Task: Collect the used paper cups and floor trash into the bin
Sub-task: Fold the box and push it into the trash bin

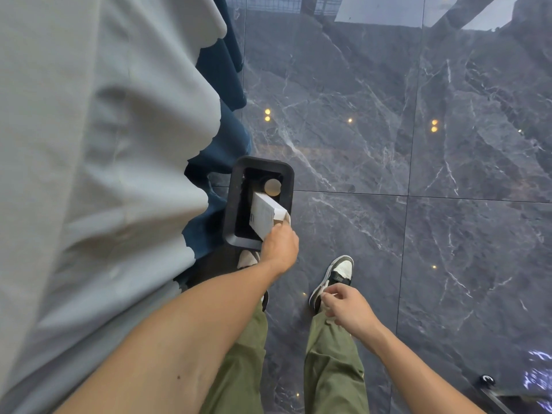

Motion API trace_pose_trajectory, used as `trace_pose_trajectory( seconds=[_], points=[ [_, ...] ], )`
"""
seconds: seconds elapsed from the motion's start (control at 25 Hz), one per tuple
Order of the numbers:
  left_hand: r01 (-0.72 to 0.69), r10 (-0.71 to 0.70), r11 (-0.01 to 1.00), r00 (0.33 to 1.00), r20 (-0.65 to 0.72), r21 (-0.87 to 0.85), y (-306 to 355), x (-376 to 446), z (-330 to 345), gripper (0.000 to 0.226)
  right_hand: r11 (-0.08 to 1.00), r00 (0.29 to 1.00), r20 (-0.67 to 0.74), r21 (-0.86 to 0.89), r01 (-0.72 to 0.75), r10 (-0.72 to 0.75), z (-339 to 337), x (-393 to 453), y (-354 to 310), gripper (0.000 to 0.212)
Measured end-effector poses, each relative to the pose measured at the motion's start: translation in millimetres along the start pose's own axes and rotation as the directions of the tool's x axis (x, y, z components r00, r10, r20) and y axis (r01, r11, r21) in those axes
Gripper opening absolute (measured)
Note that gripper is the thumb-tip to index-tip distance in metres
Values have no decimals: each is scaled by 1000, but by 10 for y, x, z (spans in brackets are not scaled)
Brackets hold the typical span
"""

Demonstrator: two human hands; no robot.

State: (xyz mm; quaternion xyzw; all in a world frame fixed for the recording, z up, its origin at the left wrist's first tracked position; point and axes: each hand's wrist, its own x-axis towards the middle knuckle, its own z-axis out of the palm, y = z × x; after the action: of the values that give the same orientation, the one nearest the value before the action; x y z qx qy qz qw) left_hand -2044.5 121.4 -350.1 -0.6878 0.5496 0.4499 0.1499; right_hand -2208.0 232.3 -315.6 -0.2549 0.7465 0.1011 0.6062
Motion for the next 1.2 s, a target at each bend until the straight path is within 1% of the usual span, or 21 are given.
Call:
trace_pose_trajectory(
  seconds=[0.08, 0.24, 0.32, 0.4, 0.48, 0.56, 0.6, 0.72, 0.84, 0.96, 1.04, 1.12, 1.2],
  points=[
    [47, -45, 998, 998, 36, -48, 68, 58, 74, 37, 1000, 1000, -25, 8, -2, 2, -63, 13, 7, 11],
    [151, -147, 985, 988, 56, -81, -37, 180, 122, 35, 1000, 1000, -19, -11, -1, 1, -114, 69, -74, 12],
    [141, -136, 986, 989, 60, -91, -86, 221, 101, 36, 999, 999, -10, -25, 31, -31, -104, 152, -149, 15],
    [101, -100, 990, 995, 15, -102, -117, 240, 42, 29, 998, 998, -3, -11, 60, -60, -80, 231, -253, 19],
    [95, -104, 989, 992, -76, -116, -141, 239, -33, 17, 997, 997, 6, -2, 82, -82, -62, 265, -359, 19],
    [115, -134, 984, 980, -144, -138, -201, 219, -101, 16, 996, 996, 9, -15, 84, -84, -29, 285, -414, 18],
    [117, -141, 981, 978, -152, -155, -255, 204, -122, 17, 996, 997, 16, -27, 80, -79, -2, 301, -416, 19],
    [83, -108, 974, 988, -109, -212, -451, 150, -122, 18, 997, 998, 29, -48, 61, -59, 54, 313, -385, 23],
    [72, -89, 956, 995, -47, -285, -561, 106, -159, 26, 998, 998, 41, -44, 44, -42, 72, 276, -347, 27],
    [10, -36, 952, 996, -77, -306, -554, -24, -254, 19, 999, 999, 38, -43, 19, -18, 51, 256, -333, 35],
    [-13, -15, 948, 996, -84, -319, -500, -104, -299, 16, 998, 999, 33, -55, 11, -10, 56, 272, -324, 32],
    [10, -32, 932, 998, -54, -363, -460, -87, -319, 17, 998, 1000, 24, -52, 20, -19, 74, 273, -391, 27],
    [93, -97, 900, 995, 13, -427, -479, 73, -291, 23, 997, 999, 24, -65, 43, -42, 93, 268, -497, 27]
  ],
)
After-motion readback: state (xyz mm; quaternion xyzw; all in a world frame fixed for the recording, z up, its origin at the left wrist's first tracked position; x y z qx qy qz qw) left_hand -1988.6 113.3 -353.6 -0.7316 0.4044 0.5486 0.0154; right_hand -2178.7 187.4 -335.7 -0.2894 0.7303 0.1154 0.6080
